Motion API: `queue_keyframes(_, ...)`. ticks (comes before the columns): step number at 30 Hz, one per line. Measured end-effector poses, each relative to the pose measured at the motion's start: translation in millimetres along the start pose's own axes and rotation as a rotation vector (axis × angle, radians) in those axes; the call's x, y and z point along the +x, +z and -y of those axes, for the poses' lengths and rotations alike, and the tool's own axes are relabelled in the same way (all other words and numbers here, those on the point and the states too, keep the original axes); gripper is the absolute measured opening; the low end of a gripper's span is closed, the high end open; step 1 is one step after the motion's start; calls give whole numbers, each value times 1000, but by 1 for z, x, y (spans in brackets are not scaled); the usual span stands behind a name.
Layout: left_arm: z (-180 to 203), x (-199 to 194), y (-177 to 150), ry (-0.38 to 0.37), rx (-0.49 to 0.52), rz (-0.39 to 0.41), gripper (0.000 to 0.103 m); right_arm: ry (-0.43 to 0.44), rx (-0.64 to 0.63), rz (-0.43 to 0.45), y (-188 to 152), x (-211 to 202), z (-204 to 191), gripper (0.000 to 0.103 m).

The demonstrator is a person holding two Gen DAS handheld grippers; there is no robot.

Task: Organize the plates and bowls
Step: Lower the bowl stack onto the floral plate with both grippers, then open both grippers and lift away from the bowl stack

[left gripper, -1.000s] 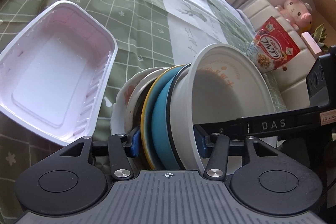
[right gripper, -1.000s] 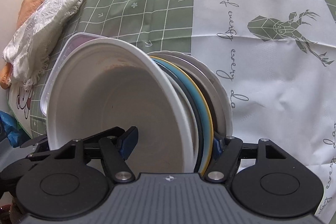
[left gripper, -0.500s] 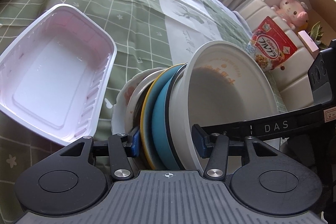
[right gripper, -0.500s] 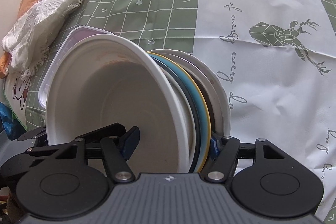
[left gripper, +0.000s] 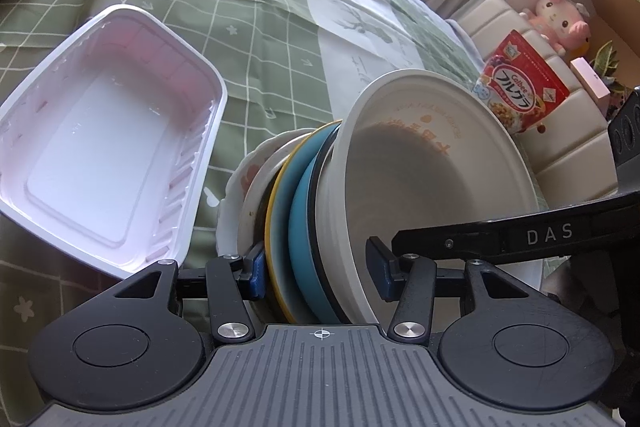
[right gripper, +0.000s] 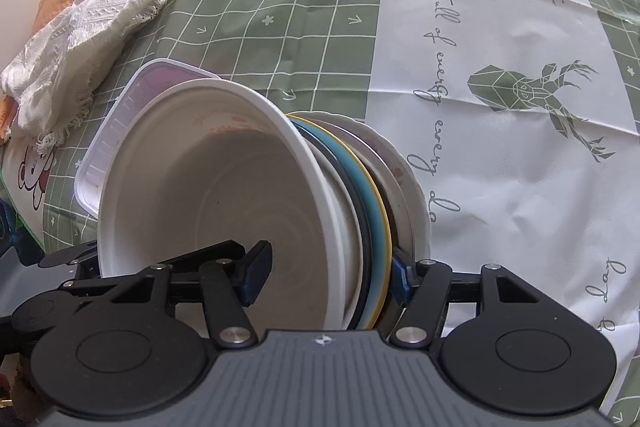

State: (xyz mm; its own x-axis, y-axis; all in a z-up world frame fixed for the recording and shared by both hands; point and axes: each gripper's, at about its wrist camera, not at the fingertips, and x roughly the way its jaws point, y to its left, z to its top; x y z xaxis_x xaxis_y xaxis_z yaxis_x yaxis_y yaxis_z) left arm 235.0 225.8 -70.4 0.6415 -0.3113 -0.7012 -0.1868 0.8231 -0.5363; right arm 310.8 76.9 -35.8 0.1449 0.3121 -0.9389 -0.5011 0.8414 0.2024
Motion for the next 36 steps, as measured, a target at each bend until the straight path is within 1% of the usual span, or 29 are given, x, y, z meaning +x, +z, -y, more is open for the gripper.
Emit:
queue_keyframes(4, 0, 0, 1, -8, 3, 4, 53, -1, 0, -10, 0, 2, 2, 61)
queue_keyframes(9, -1, 0, 2, -22, 3, -3, 53, 26, 65, -21, 6, 2, 11, 60)
queue_keyframes(10, -4, 0, 3, -30, -6, -11, 52, 31, 72, -20, 7, 0, 12, 60)
queue_keyframes(12, -13, 0, 8, -59, -43, -31, 48, 36, 70, -13, 8, -6, 11, 60)
queue_keyframes(14, -24, 0, 11, -91, -90, -48, 47, 41, 59, -1, 7, -10, 9, 60)
queue_keyframes(15, -26, -1, 12, -96, -99, -50, 47, 38, 51, 1, 7, -11, 7, 59)
queue_keyframes(19, -25, -8, 14, -94, -90, -46, 47, 11, 34, 9, 8, -10, 6, 59)
queue_keyframes(20, -24, -11, 14, -97, -88, -41, 49, 9, 33, 10, 7, -9, 7, 59)
queue_keyframes(22, -22, -14, 16, -100, -81, -32, 48, -20, 12, 50, 6, -16, 5, 59)
queue_keyframes(23, -21, -16, 17, -105, -79, -29, 50, -30, -7, 76, 6, -21, 2, 59)
queue_keyframes(25, -21, -17, 18, -95, -76, -26, 48, -24, -31, 112, 5, -32, -1, 59)
queue_keyframes(27, -24, -17, 19, -99, -100, -23, 48, -16, -50, 112, 4, -35, -5, 59)
queue_keyframes(30, -26, -20, 17, -107, -111, -17, 48, -37, -61, 92, 2, -28, -7, 60)
queue_keyframes(34, -24, -30, 16, -74, -99, 0, 48, -66, -35, 95, 0, -20, 0, 60)
queue_keyframes(36, -26, -34, 17, -75, -109, 11, 50, -83, -39, 111, -1, -19, 2, 60)
